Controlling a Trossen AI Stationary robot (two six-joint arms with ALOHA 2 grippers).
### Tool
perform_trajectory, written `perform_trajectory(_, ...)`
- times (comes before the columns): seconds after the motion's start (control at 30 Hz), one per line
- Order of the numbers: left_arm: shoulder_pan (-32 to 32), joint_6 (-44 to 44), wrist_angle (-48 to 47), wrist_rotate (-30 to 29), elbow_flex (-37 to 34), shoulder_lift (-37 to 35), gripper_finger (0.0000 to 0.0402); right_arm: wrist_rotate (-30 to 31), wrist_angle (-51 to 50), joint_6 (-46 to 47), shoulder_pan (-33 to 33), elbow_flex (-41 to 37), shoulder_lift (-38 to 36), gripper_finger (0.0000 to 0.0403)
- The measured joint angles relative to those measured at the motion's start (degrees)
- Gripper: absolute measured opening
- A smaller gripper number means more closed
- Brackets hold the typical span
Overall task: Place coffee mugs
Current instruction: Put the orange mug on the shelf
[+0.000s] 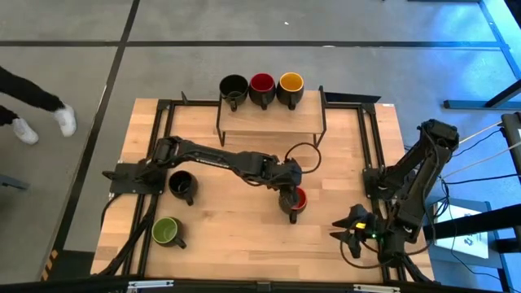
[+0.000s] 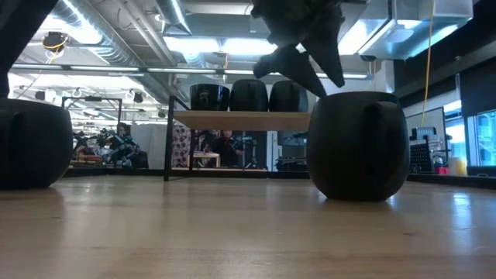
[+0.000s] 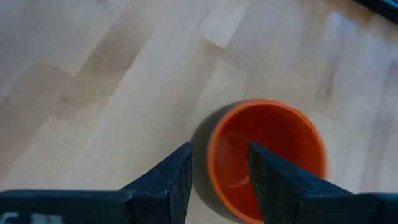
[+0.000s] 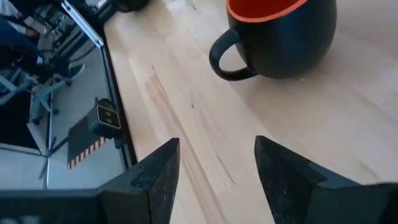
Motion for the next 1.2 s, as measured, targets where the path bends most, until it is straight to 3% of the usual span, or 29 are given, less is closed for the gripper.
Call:
perform_trajectory(0.37, -0.9, 0.5, -2.2, 2.1, -0.1, 1.5, 0.0144, 1.0, -0.6, 1.3, 0.5, -0.2, 0.9, 0.0193)
perform_trajectory(0.63, -3.5, 24.0, 0.1, 15.0, 0.1, -1.0, 0.0144, 1.0, -1.4, 0.4, 0.5, -0.2, 0.9, 0.0193)
perform_trajectory(0.9, -4.6, 32.2, 2.5, 10.6, 0.0, 1.3, 0.0144, 1.0, -1.6, 0.4, 0.5, -0.2, 0.9, 0.0193)
perform_trajectory(1.2, -3.9, 32.0, 4.1, 13.7, -1.4, 3.4, 0.0144, 1.0, -1.6, 1.0, 0.5, -0.2, 0.9, 0.0193)
